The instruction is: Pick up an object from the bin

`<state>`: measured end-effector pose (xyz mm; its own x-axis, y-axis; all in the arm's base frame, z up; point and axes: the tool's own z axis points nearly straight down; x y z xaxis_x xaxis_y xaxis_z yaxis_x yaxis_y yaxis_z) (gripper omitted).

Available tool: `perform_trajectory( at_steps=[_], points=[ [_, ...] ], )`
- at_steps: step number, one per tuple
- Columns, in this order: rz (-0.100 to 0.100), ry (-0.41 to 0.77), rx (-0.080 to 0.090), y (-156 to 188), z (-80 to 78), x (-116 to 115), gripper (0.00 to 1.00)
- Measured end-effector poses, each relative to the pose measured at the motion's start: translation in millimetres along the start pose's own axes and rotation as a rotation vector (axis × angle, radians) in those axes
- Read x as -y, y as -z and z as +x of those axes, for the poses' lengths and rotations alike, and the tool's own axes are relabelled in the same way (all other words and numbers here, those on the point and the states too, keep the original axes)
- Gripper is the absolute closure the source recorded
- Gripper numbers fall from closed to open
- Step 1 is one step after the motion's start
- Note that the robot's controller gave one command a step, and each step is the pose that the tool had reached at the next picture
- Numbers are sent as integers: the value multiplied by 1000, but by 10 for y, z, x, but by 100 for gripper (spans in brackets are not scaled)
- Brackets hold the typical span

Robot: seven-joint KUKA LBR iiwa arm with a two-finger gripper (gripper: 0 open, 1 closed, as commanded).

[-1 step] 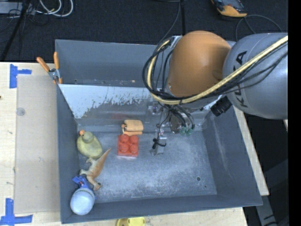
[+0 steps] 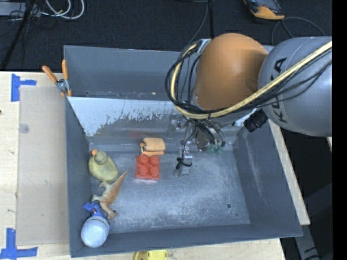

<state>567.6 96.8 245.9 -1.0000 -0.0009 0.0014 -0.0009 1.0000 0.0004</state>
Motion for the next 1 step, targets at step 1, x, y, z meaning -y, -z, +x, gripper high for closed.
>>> perform_trajectory(
  at_steps=[1],
  points=[
    [0, 57, 5, -254, -57, -80, 0]
  ],
)
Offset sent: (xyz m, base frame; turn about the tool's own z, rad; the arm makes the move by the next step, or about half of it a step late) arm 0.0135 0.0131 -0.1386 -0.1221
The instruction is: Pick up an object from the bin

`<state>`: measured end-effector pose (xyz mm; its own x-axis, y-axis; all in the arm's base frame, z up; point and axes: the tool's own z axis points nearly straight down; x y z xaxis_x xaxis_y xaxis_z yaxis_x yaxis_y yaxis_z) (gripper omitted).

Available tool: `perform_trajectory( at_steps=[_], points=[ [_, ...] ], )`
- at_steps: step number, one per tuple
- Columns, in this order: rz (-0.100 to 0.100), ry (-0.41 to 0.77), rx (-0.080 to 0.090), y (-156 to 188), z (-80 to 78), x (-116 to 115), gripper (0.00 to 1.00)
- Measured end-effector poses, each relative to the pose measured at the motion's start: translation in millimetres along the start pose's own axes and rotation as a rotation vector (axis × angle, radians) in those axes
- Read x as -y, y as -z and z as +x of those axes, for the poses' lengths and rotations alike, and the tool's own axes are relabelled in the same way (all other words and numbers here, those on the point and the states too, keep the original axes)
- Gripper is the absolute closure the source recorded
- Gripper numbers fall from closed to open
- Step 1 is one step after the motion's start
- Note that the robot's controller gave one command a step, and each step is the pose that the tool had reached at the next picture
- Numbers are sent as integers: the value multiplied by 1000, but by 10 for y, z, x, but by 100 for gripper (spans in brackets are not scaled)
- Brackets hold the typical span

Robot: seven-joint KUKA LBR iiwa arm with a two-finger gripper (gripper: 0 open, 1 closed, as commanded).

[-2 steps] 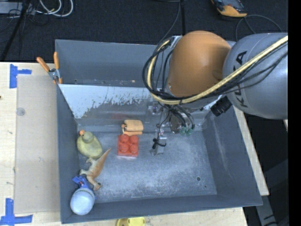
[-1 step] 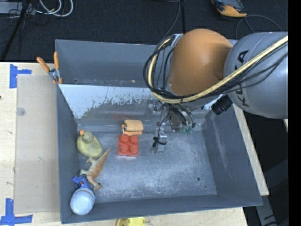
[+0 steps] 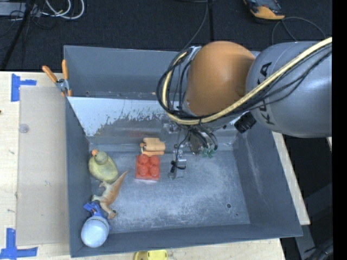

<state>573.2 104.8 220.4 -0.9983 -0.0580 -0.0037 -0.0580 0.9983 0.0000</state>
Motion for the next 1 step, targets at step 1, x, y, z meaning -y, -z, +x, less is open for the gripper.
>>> perform_trajectory(
  at_steps=[1],
  points=[
    [-1, 43, -1, -514, -38, -44, 0]
  ],
)
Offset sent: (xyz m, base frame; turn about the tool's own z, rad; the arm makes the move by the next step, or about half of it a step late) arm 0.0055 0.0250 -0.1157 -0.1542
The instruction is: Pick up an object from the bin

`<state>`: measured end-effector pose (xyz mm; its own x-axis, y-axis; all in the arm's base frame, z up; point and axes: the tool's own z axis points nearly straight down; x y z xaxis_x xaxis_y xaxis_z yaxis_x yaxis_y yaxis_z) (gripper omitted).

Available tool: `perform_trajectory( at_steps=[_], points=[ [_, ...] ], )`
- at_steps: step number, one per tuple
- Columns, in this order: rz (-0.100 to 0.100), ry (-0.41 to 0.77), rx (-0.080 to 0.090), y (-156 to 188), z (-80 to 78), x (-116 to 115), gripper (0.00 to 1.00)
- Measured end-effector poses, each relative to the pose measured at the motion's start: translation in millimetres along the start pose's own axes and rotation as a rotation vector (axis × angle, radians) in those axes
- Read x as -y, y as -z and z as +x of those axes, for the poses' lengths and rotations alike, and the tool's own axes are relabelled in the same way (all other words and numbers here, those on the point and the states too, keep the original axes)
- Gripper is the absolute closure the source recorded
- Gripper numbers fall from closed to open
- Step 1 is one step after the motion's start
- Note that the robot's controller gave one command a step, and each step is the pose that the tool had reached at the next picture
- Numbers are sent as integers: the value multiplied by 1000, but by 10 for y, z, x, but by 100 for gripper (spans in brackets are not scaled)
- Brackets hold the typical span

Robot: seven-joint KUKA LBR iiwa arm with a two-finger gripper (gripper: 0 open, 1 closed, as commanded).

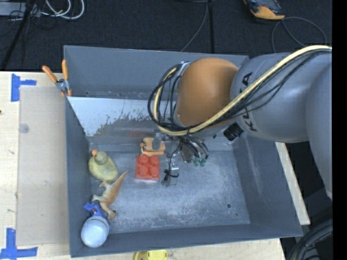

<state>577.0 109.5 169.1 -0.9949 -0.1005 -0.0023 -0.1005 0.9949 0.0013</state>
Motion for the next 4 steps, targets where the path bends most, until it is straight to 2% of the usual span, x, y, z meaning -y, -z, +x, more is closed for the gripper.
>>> perform_trajectory(
  at_steps=[1, 2, 3, 4],
  points=[
    [2, 85, -1, -471, -25, -122, 0],
    [-1, 88, 1, -711, -130, -151, 100],
    [-1, 87, 0, -712, -129, -152, 0],
    [-1, 85, 3, -693, -139, -150, 100]
  ],
)
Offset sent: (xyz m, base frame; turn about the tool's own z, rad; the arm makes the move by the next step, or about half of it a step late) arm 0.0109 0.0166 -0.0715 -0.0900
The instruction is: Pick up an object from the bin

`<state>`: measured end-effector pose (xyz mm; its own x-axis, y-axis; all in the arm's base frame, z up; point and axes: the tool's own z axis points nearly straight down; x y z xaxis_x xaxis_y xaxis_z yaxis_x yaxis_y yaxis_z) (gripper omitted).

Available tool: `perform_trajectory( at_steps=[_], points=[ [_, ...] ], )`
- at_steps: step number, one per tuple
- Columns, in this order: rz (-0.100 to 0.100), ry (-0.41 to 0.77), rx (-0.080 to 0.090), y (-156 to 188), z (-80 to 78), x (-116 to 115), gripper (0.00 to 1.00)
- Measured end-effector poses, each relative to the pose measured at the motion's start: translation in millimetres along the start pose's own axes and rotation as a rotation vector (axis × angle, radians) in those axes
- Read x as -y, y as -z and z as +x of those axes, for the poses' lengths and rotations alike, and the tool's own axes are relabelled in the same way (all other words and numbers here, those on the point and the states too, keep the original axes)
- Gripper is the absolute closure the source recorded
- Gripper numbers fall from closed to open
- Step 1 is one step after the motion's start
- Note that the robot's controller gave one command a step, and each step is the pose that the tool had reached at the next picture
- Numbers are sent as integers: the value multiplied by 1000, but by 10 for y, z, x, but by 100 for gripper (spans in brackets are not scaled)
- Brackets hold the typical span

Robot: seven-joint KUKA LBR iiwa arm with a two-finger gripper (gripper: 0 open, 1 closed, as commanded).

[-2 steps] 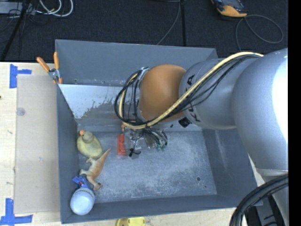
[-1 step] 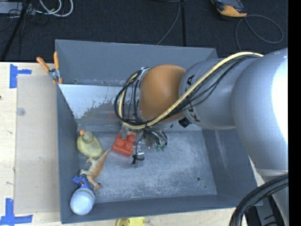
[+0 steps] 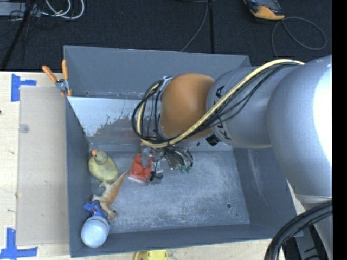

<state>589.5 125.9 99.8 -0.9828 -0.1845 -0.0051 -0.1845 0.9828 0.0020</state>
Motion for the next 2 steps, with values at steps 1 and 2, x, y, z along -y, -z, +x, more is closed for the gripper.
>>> perform_trajectory(
  at_steps=[1, 2],
  points=[
    [0, 0, 0, 0, 0, 0, 100],
    [0, -10, 3, 1426, -22, -33, 100]
  ],
)
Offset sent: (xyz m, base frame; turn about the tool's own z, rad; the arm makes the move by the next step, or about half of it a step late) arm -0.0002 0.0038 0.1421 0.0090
